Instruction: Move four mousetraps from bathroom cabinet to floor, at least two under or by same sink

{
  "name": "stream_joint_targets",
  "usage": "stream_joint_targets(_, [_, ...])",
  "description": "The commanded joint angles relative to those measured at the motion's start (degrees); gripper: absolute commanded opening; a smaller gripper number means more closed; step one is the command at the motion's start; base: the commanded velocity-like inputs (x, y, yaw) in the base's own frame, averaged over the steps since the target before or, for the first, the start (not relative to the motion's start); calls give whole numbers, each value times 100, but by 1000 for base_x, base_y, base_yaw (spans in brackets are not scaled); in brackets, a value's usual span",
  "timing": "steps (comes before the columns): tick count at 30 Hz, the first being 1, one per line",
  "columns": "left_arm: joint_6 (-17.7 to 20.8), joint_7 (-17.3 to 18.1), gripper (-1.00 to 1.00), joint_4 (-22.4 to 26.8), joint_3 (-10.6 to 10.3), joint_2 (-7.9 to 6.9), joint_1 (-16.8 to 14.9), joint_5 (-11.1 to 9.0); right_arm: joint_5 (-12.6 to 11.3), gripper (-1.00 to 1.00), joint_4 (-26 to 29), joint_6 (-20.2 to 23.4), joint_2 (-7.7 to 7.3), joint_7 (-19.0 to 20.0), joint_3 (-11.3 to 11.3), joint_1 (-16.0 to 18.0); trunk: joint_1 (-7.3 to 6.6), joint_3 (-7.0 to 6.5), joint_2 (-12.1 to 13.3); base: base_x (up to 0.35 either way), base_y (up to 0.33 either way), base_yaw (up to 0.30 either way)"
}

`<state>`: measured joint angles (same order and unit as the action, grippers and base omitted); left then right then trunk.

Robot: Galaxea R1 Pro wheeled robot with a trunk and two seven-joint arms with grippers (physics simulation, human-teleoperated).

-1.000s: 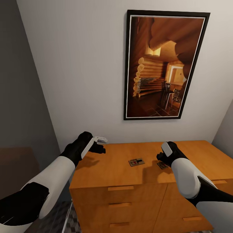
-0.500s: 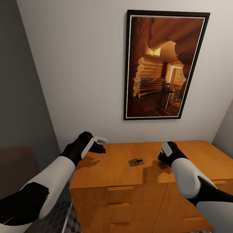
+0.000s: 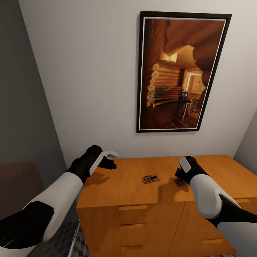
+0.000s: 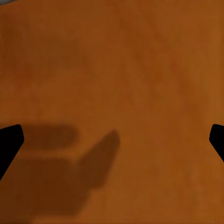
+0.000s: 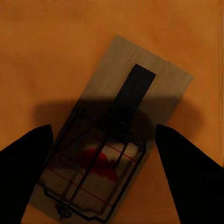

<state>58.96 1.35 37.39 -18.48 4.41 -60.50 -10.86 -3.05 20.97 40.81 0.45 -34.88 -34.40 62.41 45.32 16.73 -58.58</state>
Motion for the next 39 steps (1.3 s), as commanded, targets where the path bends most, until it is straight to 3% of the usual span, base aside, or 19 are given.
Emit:
stream_joint_targets(1, [20, 14, 100, 5, -14, -3, -6, 4, -62, -100, -265, 2, -2, -46, -13, -1, 1, 10, -4, 0, 0, 0])
stream_joint_targets(8, [19, 14, 100, 10, -13, -2, -6, 5, -41, -100, -217, 35, -32, -71, -4, -1, 1, 10, -4, 0, 0, 0])
stream_joint_targets(13, [21, 14, 100, 13, -15, -2, -6, 9, -31, -100, 115, 263, -46, -80, 30, -1, 1, 10, -4, 0, 0, 0])
stream_joint_targets(21, [21, 14, 100, 14, -15, -2, -6, 13, -37, -100, 1595, 1757, 16, -46, 54, -1, 1, 10, -4, 0, 0, 0])
stream_joint_targets(23, [20, 14, 100, 14, -14, -2, -6, 13, -37, -100, 1802, 1919, 26, -41, 55, -1, 1, 10, -4, 0, 0, 0])
stream_joint_targets(27, [20, 14, 100, 14, -14, -2, -6, 9, -38, -100, 2114, 1919, 39, -30, 62, -1, 1, 10, -4, 0, 0, 0])
stream_joint_targets(39, [20, 14, 100, 14, -11, -2, -6, 12, -35, -100, 2237, 1919, 36, -27, 80, -1, 1, 10, -4, 0, 0, 0])
